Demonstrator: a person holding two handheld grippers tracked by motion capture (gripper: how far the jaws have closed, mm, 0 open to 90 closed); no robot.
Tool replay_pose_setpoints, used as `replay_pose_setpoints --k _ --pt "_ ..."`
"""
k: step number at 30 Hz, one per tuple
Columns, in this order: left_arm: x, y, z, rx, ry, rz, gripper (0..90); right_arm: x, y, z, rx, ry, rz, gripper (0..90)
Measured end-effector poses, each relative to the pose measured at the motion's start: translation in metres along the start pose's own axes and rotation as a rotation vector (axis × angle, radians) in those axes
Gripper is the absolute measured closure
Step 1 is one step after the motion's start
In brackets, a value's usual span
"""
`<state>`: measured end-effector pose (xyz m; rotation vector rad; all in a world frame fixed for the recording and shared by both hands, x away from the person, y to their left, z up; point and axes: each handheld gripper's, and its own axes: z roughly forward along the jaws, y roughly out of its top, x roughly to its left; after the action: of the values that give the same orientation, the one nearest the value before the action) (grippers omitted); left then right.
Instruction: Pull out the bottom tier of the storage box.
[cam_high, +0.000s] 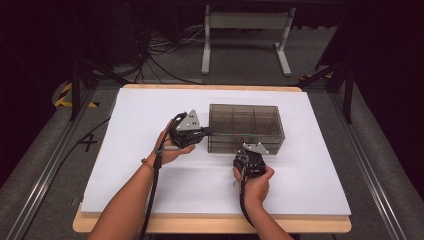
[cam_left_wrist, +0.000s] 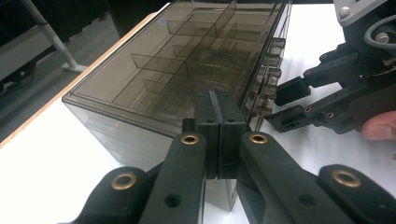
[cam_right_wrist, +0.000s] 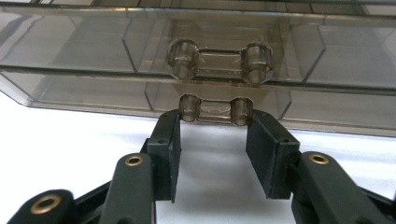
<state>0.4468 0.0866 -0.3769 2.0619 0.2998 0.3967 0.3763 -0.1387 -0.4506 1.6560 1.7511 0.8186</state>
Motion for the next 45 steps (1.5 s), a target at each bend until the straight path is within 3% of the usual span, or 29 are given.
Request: replay_pose_setpoints --k 12,34,40,43,44,45 --pt "-0.001 0.000 0.000 0.002 0.003 0.001 89.9 -0.001 -0.003 -0.004 0.001 0.009 0.012 56.5" --pt "0.000 0.000 0.000 0.001 -0.002 -0.006 89.8 -0.007 -0.013 -0.015 0.005 0.056 -0.071 55.9" --pt "0.000 -0.001 0.000 -0.005 -0.004 -0.014 89.8 -0.016 -0.018 -0.023 0.004 0.101 -0.103 50.9" --pt "-0.002 -0.001 0.000 -0.009 0.013 -0.011 89.8 -0.022 -0.018 -0.025 -0.014 0.115 -0.107 50.7" --pt "-0.003 -0.002 0.000 -0.011 0.015 -0.011 89.8 -0.029 -0.017 -0.030 -0.042 0.139 -0.119 50.8" --pt "-0.002 -0.002 0.000 -0.013 0.015 -0.012 89.8 -0.031 -0.016 -0.031 -0.046 0.128 -0.130 51.0"
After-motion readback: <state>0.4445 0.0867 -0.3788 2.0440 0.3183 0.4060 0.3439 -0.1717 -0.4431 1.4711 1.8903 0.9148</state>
